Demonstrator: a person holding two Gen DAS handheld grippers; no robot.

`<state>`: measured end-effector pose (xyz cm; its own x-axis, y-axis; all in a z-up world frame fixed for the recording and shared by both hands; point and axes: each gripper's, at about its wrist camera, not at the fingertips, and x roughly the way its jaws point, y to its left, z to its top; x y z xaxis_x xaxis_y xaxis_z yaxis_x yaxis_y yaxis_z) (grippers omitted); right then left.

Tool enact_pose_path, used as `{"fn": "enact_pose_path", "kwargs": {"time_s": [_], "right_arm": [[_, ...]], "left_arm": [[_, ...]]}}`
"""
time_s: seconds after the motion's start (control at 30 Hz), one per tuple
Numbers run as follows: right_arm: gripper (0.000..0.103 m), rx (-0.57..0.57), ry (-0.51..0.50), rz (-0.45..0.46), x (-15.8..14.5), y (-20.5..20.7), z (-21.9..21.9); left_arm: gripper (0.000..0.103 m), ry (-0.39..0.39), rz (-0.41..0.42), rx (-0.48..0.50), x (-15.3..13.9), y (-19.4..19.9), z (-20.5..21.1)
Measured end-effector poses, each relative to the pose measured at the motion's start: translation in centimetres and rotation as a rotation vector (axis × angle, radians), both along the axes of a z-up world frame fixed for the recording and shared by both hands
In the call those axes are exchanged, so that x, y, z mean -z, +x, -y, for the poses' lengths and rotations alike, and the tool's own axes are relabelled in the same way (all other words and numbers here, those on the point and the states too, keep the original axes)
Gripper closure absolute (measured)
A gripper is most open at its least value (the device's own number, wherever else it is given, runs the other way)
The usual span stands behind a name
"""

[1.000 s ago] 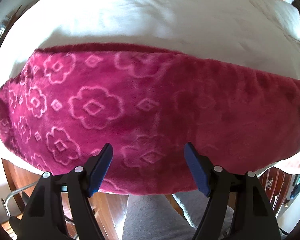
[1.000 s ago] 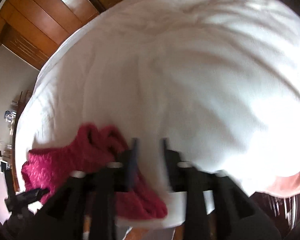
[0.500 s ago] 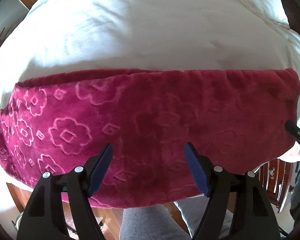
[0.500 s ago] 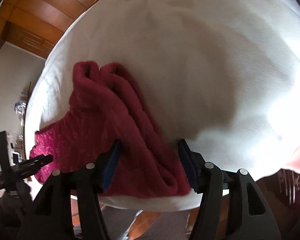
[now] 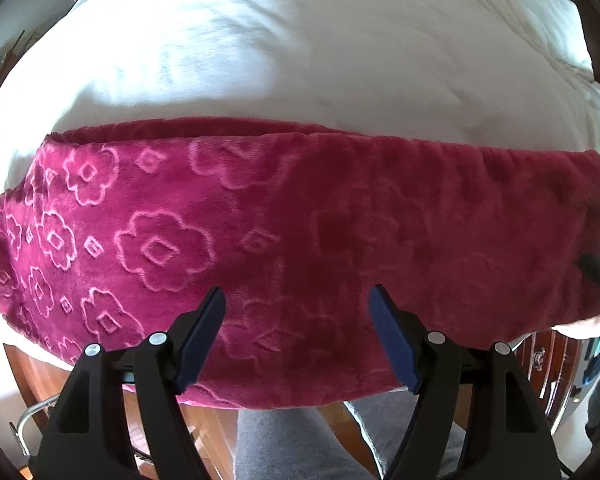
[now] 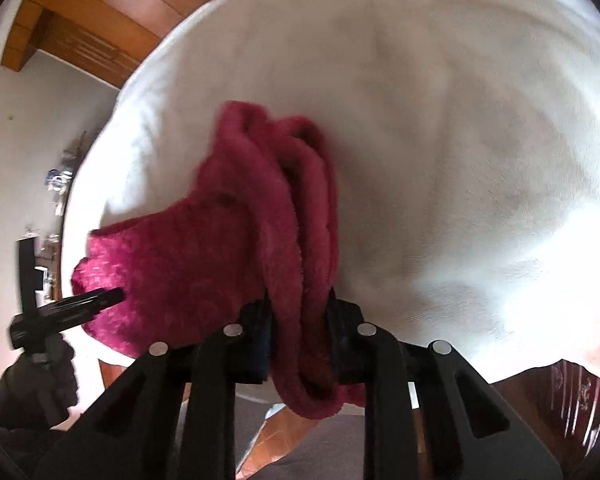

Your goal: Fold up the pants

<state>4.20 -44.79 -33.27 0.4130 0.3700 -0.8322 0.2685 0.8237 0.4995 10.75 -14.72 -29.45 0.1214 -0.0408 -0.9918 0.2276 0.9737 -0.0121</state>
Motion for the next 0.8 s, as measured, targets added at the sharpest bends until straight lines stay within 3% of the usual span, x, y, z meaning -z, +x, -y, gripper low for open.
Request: {"fn": "enact_pose_path", "kwargs": {"time_s": [0.2, 0.47, 0.8], "right_arm": [[0.082, -0.062, 0.036, 0.08, -4.1, 0.4, -3.2], [0.082, -0.218, 0.075, 0.175, -8.7, 3.0, -11.1], [0.082, -0.379, 0.08, 0.183, -9.9, 7.1, -22.3]], "left_arm": [[0.029, -0.044, 0.015, -0.009, -1.3, 0.8, -1.5], [0.029, -0.143, 0.019, -0.071, -3.4, 3.3, -7.9], [0.029, -0.225, 0.029, -0.1, -5.6, 4.6, -15.2]]}}
